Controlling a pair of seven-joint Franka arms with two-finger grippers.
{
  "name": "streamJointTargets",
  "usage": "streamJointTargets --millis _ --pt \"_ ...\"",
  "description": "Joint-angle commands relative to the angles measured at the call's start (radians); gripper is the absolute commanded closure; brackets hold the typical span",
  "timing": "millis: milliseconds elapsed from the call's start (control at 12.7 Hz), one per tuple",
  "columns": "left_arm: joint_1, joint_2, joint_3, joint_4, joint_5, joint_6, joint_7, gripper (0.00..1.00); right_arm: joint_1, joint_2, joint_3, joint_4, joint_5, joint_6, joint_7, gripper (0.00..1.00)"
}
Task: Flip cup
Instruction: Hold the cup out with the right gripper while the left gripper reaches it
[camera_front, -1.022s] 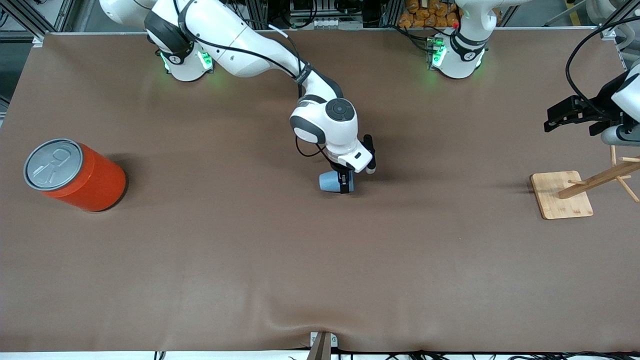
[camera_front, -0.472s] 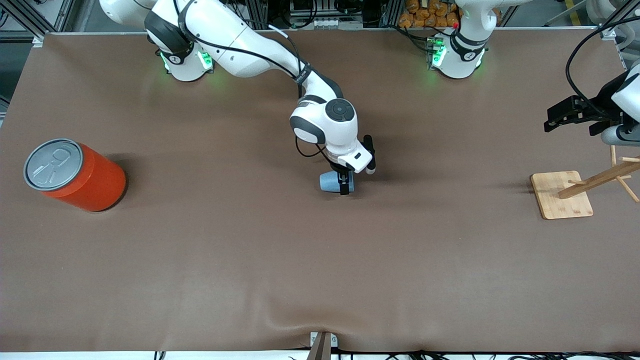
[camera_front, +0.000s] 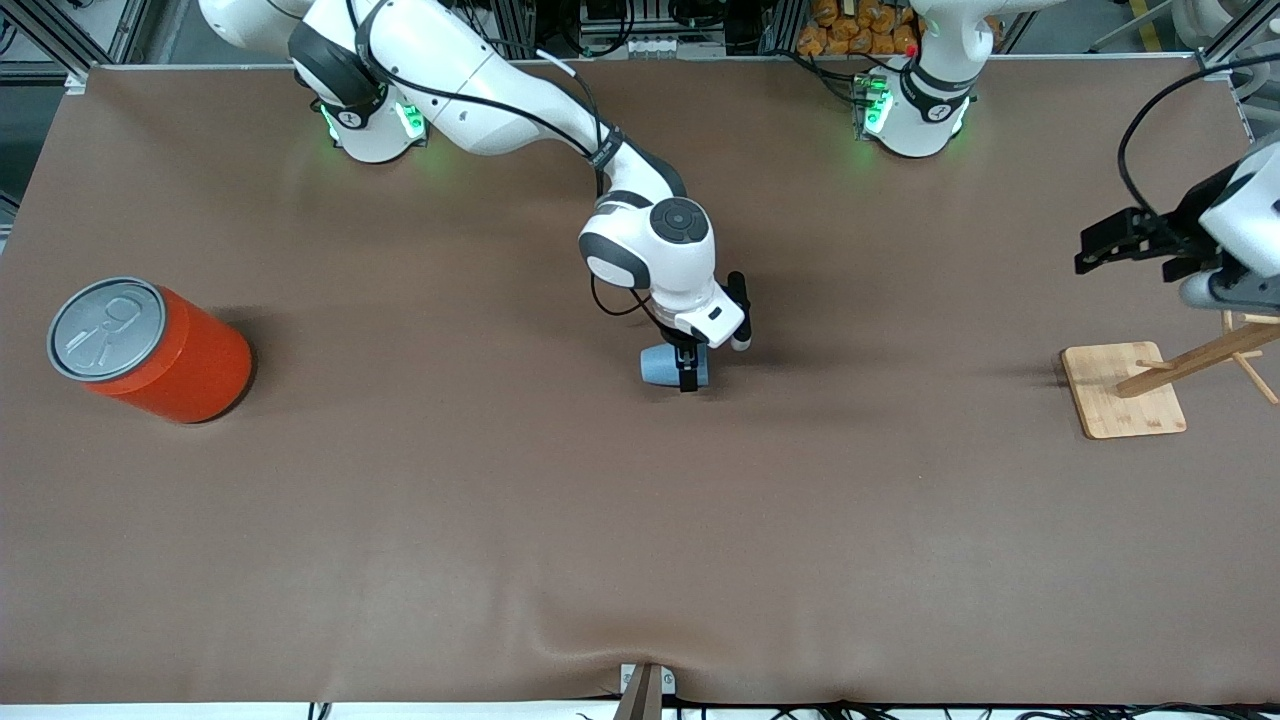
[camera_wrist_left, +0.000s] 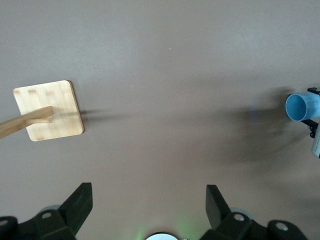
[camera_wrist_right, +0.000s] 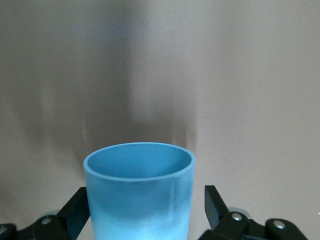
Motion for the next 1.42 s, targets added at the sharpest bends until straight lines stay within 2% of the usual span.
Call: streamJointTargets --millis 0,79,236,393,551,787,865,1022,1337 --pt "-0.001 0.08 -0.002 0.018 -0.052 -0.004 0.012 0.0 -0.003 -0.018 0.009 0.012 -0.01 -0.012 0.011 0.0" --pt "0.008 0.138 -0.002 0.02 -0.09 -0.006 0.004 0.0 -0.003 -0.029 0.01 0.011 -0.009 -0.028 0.011 0.0" --pt "0.005 0.158 0.0 0.018 -0.141 0.004 -0.009 0.0 -0.004 -0.049 0.024 0.011 -0.007 -0.07 0.011 0.0" --pt "0.001 0.212 -0.005 -0.003 -0.179 0.008 -0.012 0.0 -0.032 -0.072 0.073 0.012 -0.007 -0.123 0.013 0.0" --pt "-0.004 0.261 -0.01 -0.074 -0.338 0.034 -0.006 0.0 -0.061 -0.101 0.118 0.012 -0.007 -0.183 0.013 0.0" --pt "-0.091 0.284 -0.029 -0.25 -0.445 0.262 0.003 0.0 -0.136 -0.149 0.179 0.02 0.007 -0.277 0.013 0.0" --pt "-0.122 0.321 -0.03 -0.285 -0.509 0.324 0.029 0.0 -0.164 -0.167 0.185 0.023 0.03 -0.298 0.013 0.0" --pt "-0.182 0.404 -0.03 -0.283 -0.65 0.387 0.087 0.0 -0.223 -0.211 0.184 0.043 0.094 -0.349 0.011 0.0" --pt "-0.341 0.499 -0.028 -0.284 -0.831 0.598 0.092 0.0 -0.381 -0.281 0.172 0.07 0.102 -0.417 0.007 0.0"
